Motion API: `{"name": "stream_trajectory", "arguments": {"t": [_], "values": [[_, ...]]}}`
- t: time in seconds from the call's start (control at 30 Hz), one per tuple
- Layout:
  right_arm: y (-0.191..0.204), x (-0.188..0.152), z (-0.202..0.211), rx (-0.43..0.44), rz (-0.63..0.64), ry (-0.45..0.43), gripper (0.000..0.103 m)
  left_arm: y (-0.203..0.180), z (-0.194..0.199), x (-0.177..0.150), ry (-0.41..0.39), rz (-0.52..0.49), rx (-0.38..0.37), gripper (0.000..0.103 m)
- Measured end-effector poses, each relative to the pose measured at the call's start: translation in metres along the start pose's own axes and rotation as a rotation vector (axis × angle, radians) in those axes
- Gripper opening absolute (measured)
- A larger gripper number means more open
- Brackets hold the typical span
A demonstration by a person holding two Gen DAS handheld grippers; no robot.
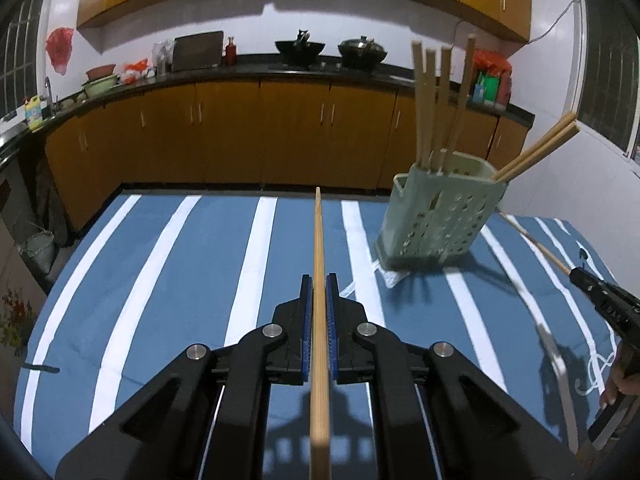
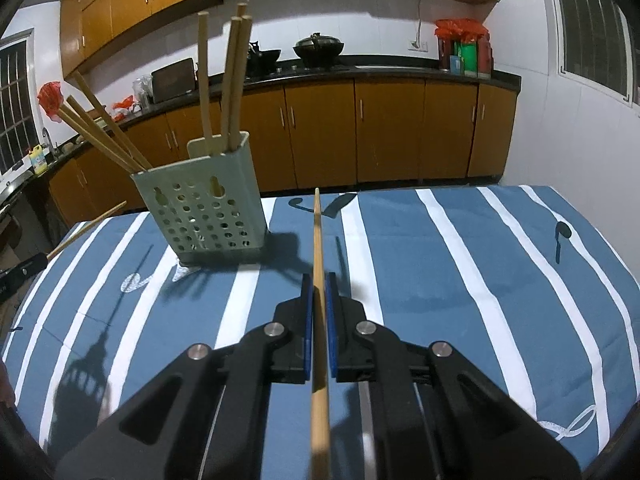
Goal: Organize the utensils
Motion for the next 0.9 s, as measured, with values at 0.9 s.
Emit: {"name": "stream_trajectory", "arguments": {"t": [0.9], "values": [[0.006, -0.057, -0.057, -0.020, 0.078, 0.209, 0.015, 0.010, -0.061, -0.067, 0.222, 0.055, 0.018, 0.009]]}}
Point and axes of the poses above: each gripper's, at about its wrist camera, not at the fingertips, and z roughly against the way its jaws point, y to its left, x to its top, the point moved 2 cm from there along -z, roughly the way its jaws point, and after that the axes turned 12 degrees about -x, right-handed, at the moved point
